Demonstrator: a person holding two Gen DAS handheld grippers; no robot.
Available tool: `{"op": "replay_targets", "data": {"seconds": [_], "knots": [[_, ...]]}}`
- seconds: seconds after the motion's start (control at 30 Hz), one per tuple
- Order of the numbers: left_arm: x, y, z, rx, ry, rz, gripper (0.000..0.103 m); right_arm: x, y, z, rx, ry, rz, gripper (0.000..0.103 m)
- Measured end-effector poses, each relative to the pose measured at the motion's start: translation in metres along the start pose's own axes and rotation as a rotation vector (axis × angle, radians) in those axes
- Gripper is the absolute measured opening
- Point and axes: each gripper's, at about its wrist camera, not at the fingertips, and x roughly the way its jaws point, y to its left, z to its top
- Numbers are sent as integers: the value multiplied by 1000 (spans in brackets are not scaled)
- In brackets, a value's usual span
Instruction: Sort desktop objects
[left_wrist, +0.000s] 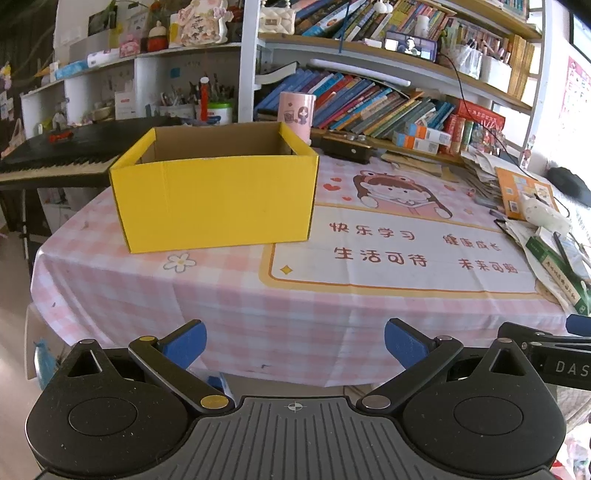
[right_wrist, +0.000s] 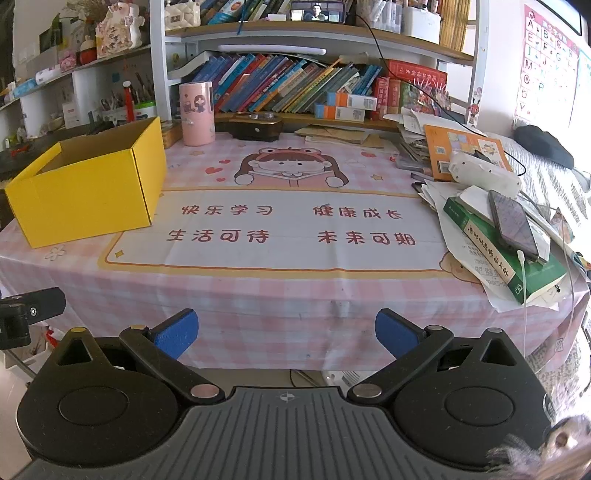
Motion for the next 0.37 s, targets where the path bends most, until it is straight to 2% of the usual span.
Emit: {"op": "replay_targets", "data": {"seconds": [0.37], "knots": [[5,4,0,-32,5,10,103,7,-1,-1,-10,17,0,103]]}}
